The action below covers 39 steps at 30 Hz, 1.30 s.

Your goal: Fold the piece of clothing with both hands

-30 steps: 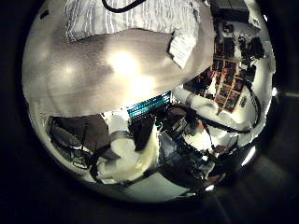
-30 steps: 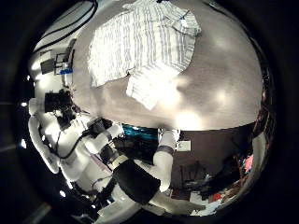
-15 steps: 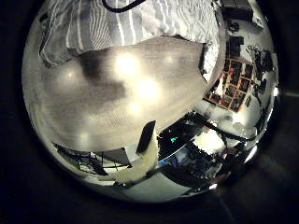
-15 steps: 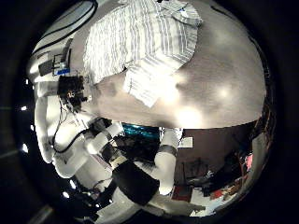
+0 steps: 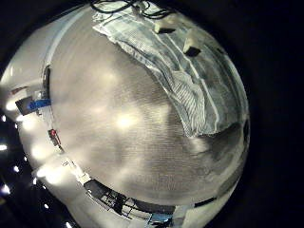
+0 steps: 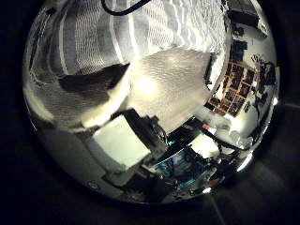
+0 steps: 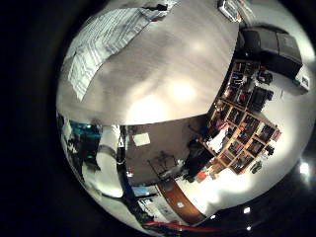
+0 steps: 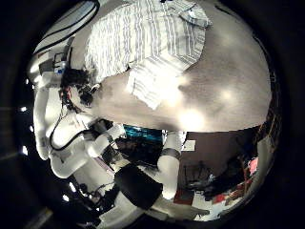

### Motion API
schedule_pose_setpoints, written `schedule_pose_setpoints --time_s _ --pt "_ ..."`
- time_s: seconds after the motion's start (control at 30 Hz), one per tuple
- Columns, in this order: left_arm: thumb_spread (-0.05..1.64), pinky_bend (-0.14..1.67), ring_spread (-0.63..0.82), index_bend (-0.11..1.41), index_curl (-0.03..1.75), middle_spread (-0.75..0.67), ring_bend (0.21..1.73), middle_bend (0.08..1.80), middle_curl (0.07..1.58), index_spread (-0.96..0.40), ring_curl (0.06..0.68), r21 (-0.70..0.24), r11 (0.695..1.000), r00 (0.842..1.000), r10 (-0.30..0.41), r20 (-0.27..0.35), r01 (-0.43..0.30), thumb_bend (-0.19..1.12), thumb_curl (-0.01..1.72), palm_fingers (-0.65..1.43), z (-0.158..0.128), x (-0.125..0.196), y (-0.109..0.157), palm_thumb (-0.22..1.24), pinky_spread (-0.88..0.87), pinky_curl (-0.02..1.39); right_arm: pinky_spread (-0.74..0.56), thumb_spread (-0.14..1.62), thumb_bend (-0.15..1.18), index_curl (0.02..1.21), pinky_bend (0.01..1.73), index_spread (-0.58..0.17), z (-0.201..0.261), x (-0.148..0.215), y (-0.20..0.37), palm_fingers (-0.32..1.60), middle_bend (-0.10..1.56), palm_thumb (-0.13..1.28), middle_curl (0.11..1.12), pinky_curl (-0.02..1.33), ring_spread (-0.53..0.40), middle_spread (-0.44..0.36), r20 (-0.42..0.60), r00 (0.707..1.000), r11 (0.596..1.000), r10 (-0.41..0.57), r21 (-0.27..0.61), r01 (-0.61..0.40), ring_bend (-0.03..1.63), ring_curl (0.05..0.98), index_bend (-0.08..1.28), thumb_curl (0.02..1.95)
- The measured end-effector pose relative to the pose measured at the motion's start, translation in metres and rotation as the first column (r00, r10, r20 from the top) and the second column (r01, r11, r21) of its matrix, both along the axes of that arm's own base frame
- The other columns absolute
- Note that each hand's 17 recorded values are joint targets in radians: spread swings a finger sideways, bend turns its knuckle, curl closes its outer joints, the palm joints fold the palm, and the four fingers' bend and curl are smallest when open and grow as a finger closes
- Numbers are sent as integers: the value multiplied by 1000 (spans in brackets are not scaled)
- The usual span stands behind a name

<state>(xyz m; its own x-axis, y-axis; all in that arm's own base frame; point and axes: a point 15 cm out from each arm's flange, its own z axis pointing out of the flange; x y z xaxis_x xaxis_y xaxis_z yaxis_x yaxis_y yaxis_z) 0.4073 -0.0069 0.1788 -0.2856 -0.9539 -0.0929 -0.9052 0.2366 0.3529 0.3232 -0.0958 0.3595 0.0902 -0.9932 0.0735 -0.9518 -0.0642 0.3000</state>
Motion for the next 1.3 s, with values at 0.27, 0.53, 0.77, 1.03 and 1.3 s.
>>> schedule_pose_setpoints --time_s 0.27,0.53,0.77,1.03,1.3 --pt "1056 691 -446 251 474 -425 1027 780 626 -359 383 34 999 1000 -6 0 6 43 393 1221 1 1 5 735 -495 456 351 1230 -16 281 494 -387 -1 0 2 226 232 164 364 238 79 -37 -2 1000 1000 4 6 -4 485 231 162 226" --pt "1086 957 -481 359 642 -525 1207 912 746 -521 484 11 1000 999 -12 33 12 18 458 1123 36 -1 -3 828 -619 586 304 1227 -1 268 505 -388 -29 18 -1 282 248 263 368 240 -11 -62 -37 999 1000 21 16 -21 564 250 148 248" --pt "1093 1034 -475 369 790 -558 1266 955 814 -597 519 7 1000 998 -9 70 9 -12 497 1059 68 -1 -5 843 -634 641 242 1148 -16 246 531 -341 -96 26 5 239 271 357 377 246 -68 -62 -114 991 997 65 40 -61 632 269 132 283" --pt "1096 1054 -469 326 944 -575 1289 963 864 -649 532 7 1000 998 -10 66 9 -14 524 1029 76 -5 -6 840 -636 670 187 1080 -23 251 551 -300 -169 25 32 227 292 389 384 247 -93 -72 -95 985 989 146 46 -142 647 272 152 300" --pt "1097 1067 -465 263 1073 -585 1294 951 896 -682 533 9 1000 998 -13 61 13 -15 540 1026 82 -6 -8 837 -640 684 103 1047 -22 266 562 -271 -186 34 55 306 321 416 396 239 -139 -94 -73 982 984 176 23 -175 706 287 162 311"
